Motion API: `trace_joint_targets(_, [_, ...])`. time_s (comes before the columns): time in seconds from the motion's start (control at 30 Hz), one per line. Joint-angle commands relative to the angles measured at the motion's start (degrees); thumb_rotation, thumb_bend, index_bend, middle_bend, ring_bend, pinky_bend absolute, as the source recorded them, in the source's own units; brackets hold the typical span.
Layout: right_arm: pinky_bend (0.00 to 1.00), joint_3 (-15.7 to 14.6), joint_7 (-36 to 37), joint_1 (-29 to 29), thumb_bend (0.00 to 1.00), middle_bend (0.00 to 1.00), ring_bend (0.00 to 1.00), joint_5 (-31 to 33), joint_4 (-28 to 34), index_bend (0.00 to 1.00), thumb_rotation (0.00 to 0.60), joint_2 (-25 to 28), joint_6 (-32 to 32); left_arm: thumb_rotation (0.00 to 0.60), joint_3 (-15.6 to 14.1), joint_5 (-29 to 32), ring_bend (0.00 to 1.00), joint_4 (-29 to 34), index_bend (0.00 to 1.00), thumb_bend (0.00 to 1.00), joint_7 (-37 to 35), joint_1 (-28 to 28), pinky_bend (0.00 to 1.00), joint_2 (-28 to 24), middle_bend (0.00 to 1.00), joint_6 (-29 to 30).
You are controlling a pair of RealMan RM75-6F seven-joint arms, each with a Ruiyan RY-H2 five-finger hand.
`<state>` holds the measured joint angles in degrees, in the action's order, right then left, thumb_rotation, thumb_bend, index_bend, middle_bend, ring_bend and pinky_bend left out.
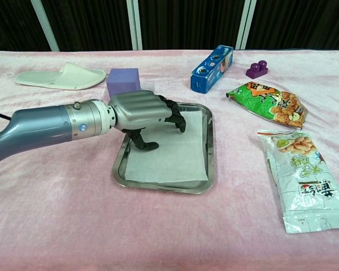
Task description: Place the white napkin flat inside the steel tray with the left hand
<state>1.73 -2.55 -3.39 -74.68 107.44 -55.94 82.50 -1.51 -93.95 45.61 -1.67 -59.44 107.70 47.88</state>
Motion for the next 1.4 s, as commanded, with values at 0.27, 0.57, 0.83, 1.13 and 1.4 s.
trace_joint_targets(0.27, [0.15, 0.02, 0.06, -0.01, 0.39, 0.0, 0.09, 0.03, 0.08, 0.0, 0.6, 0.03, 0.04, 0.6, -0.37, -0.57, 0.09, -1.72, 0.24, 0.2, -0.4, -0.14, 0.16, 1.03, 0.24, 0.8])
trace_joint_targets(0.57, [0.15, 0.06, 0.03, 0.03, 0.39, 0.0, 0.09, 0.28, 0.25, 0.0, 0.6, 0.07, -0.08, 0.6, -3.02, -4.57, 0.09, -4.8, 0.24, 0.2, -3.01, -0.07, 0.16, 1.68, 0.24, 5.69])
trace_joint_targets(0.83, [0.15, -0.01, -0.21, 0.08, 0.39, 0.0, 0.09, 0.38, 0.34, 0.0, 0.6, 0.06, -0.21, 0.6, -3.28, -5.02, 0.09, -6.85, 0.24, 0.2, -3.98, 0.06, 0.16, 2.1, 0.24, 7.0])
trace_joint_targets(1.13, [0.15, 0.11, -0.41, 0.13, 0.39, 0.0, 0.09, 0.53, 0.28, 0.0, 0.6, 0.01, -0.13, 0.6, -0.37, -2.98, 0.09, -7.05, 0.24, 0.2, -4.93, 0.59, 0.16, 2.28, 0.24, 10.15])
trace_joint_targets(1.4, [0.15, 0.13, -0.58, 0.14, 0.39, 0.0, 0.09, 0.24, -0.08, 0.0, 0.6, -0.13, 0.12, 0.6, 3.64, 0.9, 0.09, 0.84, 0.23, 0.2, -7.09, 2.63, 0.16, -2.64, 0.22, 13.72])
